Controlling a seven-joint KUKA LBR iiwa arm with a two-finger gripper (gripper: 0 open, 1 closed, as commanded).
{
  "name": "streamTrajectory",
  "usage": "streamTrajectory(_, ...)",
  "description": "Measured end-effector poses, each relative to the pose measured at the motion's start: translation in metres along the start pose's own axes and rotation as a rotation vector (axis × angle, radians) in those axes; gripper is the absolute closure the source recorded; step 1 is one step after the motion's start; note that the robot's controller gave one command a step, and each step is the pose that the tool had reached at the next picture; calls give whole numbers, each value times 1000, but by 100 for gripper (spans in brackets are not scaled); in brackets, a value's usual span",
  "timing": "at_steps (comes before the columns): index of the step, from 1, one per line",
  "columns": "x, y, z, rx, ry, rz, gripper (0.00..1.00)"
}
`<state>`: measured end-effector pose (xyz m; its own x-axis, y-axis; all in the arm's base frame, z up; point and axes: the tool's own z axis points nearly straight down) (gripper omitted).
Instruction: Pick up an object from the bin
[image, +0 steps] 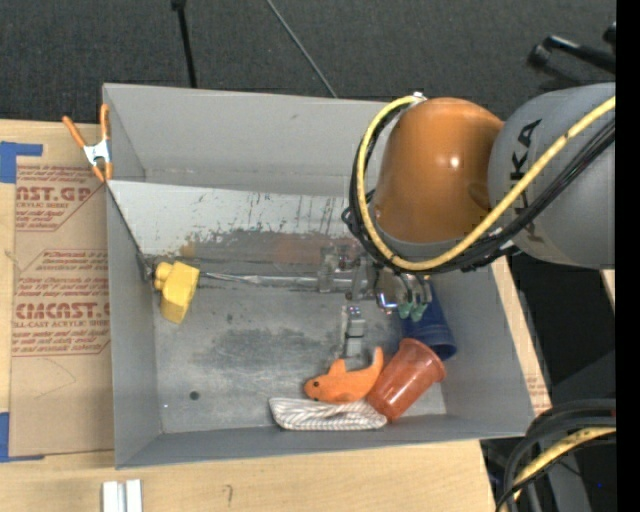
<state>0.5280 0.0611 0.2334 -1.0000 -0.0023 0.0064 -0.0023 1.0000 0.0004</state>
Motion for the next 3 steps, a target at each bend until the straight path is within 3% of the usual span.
streamTrajectory(1, -1, 0, -5, -1, -8, 2, 0)
streamTrajectory(2, 13, -23, 43, 0, -14, -53, 0)
streamTrajectory(3, 23, -64, 103, 1, -11, -118, 0)
